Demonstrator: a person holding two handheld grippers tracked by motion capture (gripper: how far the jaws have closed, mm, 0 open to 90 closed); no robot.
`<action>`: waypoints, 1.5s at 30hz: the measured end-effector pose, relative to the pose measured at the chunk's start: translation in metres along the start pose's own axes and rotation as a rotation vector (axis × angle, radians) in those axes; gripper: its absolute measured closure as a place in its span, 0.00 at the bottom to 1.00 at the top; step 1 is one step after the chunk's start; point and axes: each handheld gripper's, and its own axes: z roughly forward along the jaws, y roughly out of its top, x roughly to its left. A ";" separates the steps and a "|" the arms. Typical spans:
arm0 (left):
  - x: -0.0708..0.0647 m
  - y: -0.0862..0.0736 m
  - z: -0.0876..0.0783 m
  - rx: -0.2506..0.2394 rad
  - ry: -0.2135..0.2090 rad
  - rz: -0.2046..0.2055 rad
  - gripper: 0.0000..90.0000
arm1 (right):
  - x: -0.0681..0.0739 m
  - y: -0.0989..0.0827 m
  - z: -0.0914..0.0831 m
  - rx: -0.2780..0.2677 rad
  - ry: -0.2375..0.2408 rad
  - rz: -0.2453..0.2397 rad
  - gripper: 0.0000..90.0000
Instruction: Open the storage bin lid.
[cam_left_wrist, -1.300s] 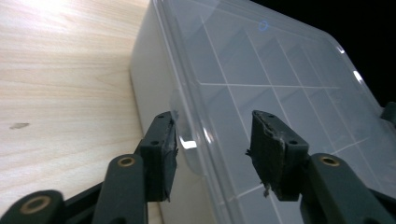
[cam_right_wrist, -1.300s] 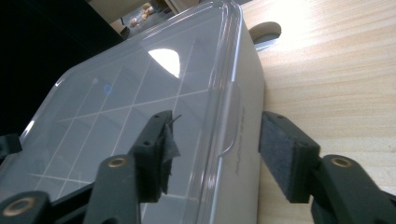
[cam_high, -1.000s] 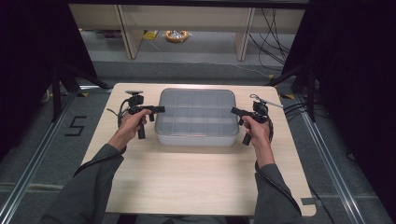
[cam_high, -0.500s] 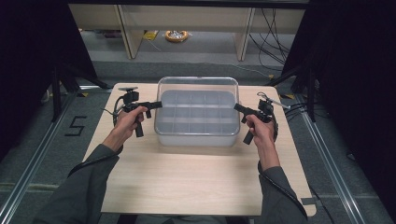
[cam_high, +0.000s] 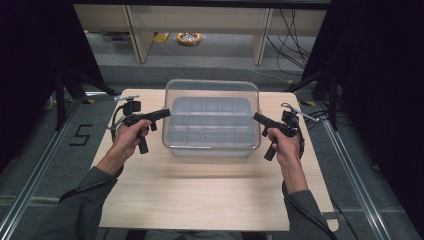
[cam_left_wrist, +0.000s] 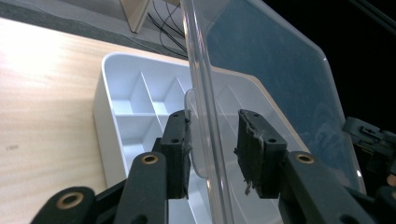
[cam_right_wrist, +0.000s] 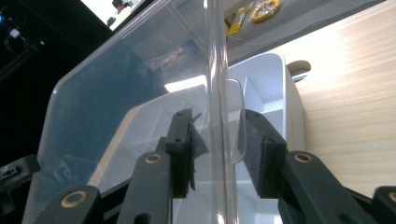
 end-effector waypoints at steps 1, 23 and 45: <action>-0.001 -0.005 -0.002 0.002 -0.001 0.007 0.71 | 0.001 -0.002 -0.001 0.002 0.000 0.011 0.72; -0.005 -0.052 -0.025 0.043 -0.028 0.041 0.71 | -0.001 -0.041 -0.034 -0.026 -0.003 -0.095 0.72; -0.012 -0.082 -0.049 0.070 -0.034 0.065 0.70 | 0.002 -0.071 -0.053 0.011 -0.023 -0.091 0.70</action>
